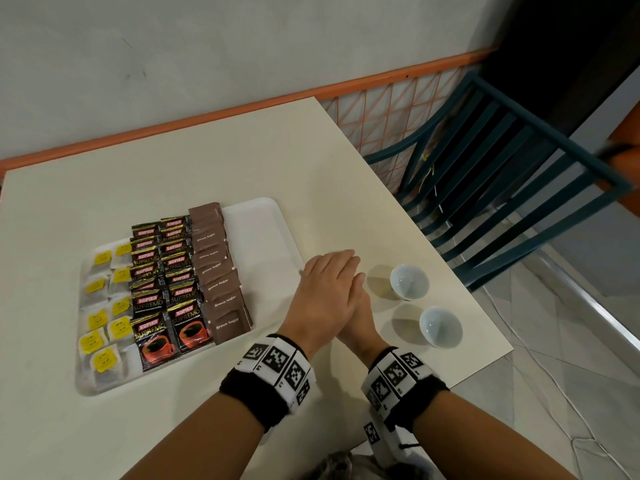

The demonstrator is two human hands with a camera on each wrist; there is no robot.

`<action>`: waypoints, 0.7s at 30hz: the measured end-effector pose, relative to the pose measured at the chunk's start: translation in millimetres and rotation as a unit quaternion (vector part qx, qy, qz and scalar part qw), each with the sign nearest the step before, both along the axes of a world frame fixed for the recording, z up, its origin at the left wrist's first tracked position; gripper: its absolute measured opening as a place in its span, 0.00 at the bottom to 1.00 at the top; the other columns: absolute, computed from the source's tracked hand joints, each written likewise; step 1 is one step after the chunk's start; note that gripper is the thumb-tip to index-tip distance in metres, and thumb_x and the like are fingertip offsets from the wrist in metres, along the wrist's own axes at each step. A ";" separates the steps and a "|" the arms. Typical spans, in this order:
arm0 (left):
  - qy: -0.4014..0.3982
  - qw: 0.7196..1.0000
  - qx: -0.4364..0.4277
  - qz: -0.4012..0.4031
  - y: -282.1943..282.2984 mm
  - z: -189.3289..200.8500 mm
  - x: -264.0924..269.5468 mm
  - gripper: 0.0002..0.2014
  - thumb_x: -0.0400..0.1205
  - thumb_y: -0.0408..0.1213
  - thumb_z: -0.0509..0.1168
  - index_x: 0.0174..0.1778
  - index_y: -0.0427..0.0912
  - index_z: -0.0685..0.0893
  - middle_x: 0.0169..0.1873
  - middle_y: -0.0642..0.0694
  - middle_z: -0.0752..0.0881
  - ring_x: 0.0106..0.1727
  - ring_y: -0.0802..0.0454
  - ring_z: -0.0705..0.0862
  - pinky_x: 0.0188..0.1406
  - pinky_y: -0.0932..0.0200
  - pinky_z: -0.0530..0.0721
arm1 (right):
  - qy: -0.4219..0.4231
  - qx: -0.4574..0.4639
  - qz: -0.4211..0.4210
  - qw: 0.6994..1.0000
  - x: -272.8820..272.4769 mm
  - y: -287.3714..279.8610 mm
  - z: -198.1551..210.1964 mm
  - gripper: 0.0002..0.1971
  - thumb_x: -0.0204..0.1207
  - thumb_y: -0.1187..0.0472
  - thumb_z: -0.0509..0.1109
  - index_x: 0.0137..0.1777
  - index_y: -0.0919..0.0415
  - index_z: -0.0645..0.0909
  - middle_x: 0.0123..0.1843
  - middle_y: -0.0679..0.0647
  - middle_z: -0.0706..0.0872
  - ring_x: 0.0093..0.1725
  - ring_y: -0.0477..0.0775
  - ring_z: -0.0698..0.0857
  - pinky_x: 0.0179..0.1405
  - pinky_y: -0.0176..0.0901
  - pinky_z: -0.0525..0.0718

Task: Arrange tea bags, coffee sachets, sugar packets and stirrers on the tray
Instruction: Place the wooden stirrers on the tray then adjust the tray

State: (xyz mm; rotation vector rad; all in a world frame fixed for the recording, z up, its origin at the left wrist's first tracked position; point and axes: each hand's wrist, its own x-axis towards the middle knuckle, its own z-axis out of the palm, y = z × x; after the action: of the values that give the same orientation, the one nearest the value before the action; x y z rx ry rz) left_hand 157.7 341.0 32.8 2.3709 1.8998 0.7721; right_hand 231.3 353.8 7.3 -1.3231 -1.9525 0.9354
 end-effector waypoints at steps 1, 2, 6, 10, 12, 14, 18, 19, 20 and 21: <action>-0.008 1.000 -0.001 -0.011 -1.0 0.4 -0.9 0.19 0.83 0.40 0.51 0.57 0.37 0.85 0.54 0.43 0.88 0.55 0.46 0.86 0.61 0.55 0.69 | 0.007 0.002 0.000 1.000 -0.4 -0.3 0.7 0.08 0.79 0.65 0.63 0.53 0.68 0.80 0.42 0.56 0.82 0.42 0.51 0.78 0.43 0.52 0.80; -0.015 1.000 -0.001 -0.020 -1.3 0.4 -1.9 0.19 0.84 0.40 0.51 0.58 0.38 0.85 0.51 0.44 0.89 0.51 0.47 0.86 0.59 0.55 0.70 | 0.010 -0.001 0.000 1.000 -0.8 -0.2 1.0 0.08 0.79 0.66 0.63 0.52 0.69 0.79 0.41 0.54 0.81 0.42 0.52 0.78 0.43 0.53 0.81; -0.081 0.996 0.006 -0.028 1.0 0.3 -1.7 0.16 0.83 0.35 0.53 0.55 0.34 0.84 0.46 0.42 0.88 0.49 0.51 0.81 0.57 0.57 0.72 | -0.010 -0.012 0.009 1.000 -1.9 2.6 -2.0 0.06 0.79 0.66 0.61 0.48 0.66 0.78 0.32 0.40 0.72 0.38 0.51 0.77 0.36 0.46 0.75; -0.166 0.984 -0.029 -0.049 -0.3 3.1 -3.8 0.16 0.83 0.38 0.54 0.56 0.37 0.84 0.52 0.45 0.86 0.56 0.58 0.74 0.64 0.68 0.68 | -0.012 -0.004 0.016 1.000 -2.1 2.9 -2.8 0.06 0.78 0.66 0.61 0.48 0.66 0.79 0.35 0.47 0.77 0.38 0.50 0.77 0.35 0.44 0.77; -0.232 0.969 -0.071 -0.050 -1.4 7.3 -10.2 0.20 0.84 0.46 0.52 0.64 0.42 0.81 0.62 0.51 0.81 0.65 0.63 0.71 0.68 0.75 0.63 | 0.034 -0.048 0.000 0.998 -0.8 3.0 -6.3 0.04 0.76 0.63 0.65 0.48 0.61 0.79 0.37 0.45 0.81 0.37 0.47 0.80 0.33 0.37 0.79; -0.287 0.957 -0.045 0.000 0.0 9.3 -25.1 0.20 0.84 0.47 0.52 0.63 0.41 0.81 0.61 0.53 0.79 0.64 0.66 0.72 0.67 0.79 0.63 | 0.116 -0.142 -0.054 0.981 2.3 5.4 -8.8 0.06 0.69 0.62 0.72 0.44 0.54 0.78 0.35 0.45 0.84 0.35 0.46 0.82 0.32 0.36 0.80; -0.236 0.957 -0.048 0.160 5.2 -7.5 -70.3 0.09 0.81 0.29 0.61 0.50 0.38 0.86 0.48 0.44 0.85 0.48 0.54 0.80 0.53 0.73 0.72 | 0.163 -0.183 -0.136 0.960 15.0 12.8 -5.6 0.11 0.66 0.68 0.73 0.38 0.53 0.75 0.32 0.51 0.80 0.32 0.50 0.78 0.31 0.44 0.80; -0.187 0.962 -0.105 0.167 5.2 -16.2 -78.5 0.09 0.80 0.29 0.62 0.49 0.39 0.87 0.48 0.44 0.85 0.49 0.50 0.82 0.55 0.66 0.74 | 0.175 -0.185 -0.148 0.956 17.4 14.5 -4.0 0.11 0.66 0.68 0.73 0.39 0.54 0.75 0.33 0.51 0.80 0.32 0.50 0.79 0.31 0.42 0.81; -0.122 0.967 -0.159 0.158 4.3 -24.8 -83.9 0.09 0.80 0.31 0.62 0.50 0.42 0.87 0.50 0.45 0.86 0.52 0.48 0.83 0.57 0.58 0.75 | 0.183 -0.184 -0.160 0.952 19.9 16.1 -2.9 0.10 0.66 0.68 0.73 0.39 0.55 0.76 0.33 0.51 0.80 0.32 0.50 0.79 0.30 0.40 0.81; -0.051 0.967 -0.203 0.144 2.4 -31.8 -86.5 0.10 0.81 0.33 0.62 0.52 0.45 0.86 0.52 0.46 0.85 0.55 0.47 0.83 0.58 0.54 0.74 | 0.191 -0.185 -0.170 0.949 22.3 17.3 -1.8 0.09 0.67 0.68 0.73 0.40 0.57 0.76 0.33 0.51 0.80 0.32 0.49 0.80 0.29 0.39 0.81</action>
State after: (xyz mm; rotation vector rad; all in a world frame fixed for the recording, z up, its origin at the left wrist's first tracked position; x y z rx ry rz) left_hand 71.2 343.4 1.0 1.8104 2.1377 0.4419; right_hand 253.6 371.1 5.5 -1.4866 -1.2473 1.3064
